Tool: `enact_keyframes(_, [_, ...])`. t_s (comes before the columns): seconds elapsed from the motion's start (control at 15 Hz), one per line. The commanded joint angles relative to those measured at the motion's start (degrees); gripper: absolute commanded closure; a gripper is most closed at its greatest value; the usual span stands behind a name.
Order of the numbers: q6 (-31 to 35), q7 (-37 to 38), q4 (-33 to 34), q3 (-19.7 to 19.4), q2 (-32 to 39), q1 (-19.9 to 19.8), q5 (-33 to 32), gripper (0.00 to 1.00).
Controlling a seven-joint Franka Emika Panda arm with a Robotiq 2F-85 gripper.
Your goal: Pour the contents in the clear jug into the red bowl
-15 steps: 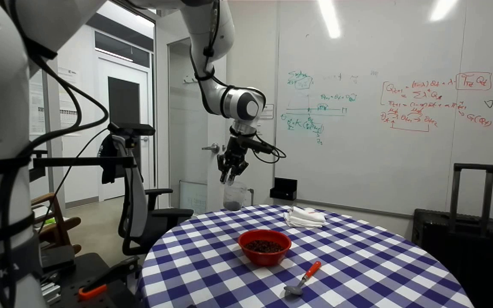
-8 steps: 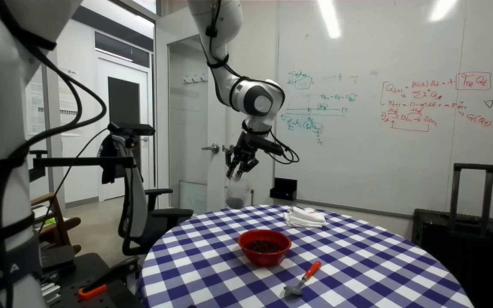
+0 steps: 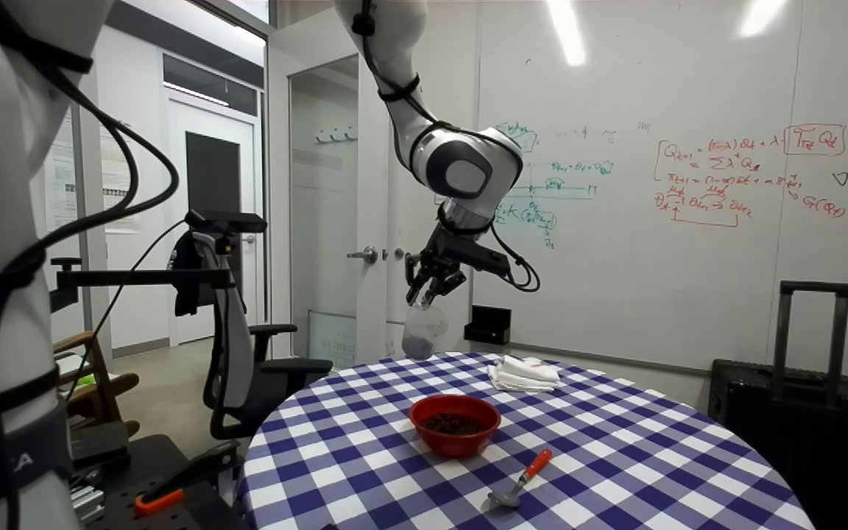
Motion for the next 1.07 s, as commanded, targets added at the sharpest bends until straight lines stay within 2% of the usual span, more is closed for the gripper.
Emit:
enact_keyframes(0.0, [-4.2,-6.3,-0.4,-2.2,-1.3,-0.3,0.2,0.93])
enact_keyframes(0.27, [-15.0,-12.7,2.4,-4.1,-0.2,0.7,-5.0,0.93])
enact_keyframes(0.53, [-22.9,-18.9,6.4,-5.0,0.6,1.9,-10.3,0.93])
enact_keyframes(0.73, [-23.8,-25.6,7.1,-5.1,0.3,1.4,-9.4,0.93])
enact_keyframes(1.0, [-25.4,-32.8,10.5,-5.2,3.4,1.0,-6.9,0.93])
